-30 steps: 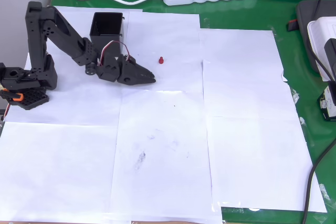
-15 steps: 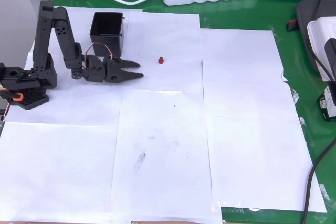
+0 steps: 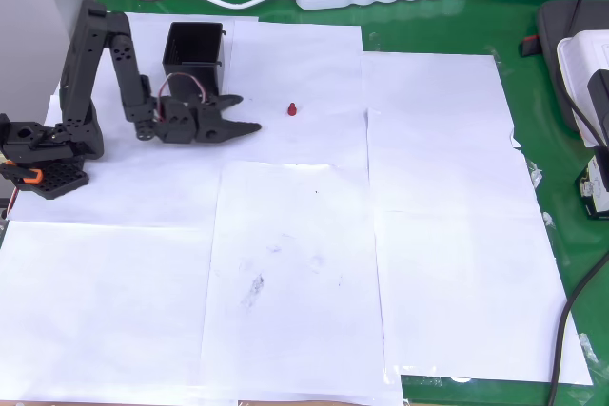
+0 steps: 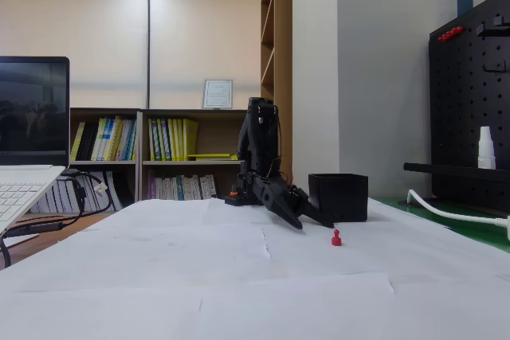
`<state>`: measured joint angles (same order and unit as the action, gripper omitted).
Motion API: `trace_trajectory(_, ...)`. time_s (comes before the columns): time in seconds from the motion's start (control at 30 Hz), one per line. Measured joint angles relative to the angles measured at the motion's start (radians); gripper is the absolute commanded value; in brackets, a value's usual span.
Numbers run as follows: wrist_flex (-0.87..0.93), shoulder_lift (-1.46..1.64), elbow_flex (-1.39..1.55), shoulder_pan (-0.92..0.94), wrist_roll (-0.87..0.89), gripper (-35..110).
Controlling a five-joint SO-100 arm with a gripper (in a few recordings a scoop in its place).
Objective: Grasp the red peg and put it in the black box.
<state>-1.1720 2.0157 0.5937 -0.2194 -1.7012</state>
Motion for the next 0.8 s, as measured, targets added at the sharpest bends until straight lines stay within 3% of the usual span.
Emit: trace_trajectory(0.8, 0.117, 0.164, 0.345, 0.037, 0.002, 37)
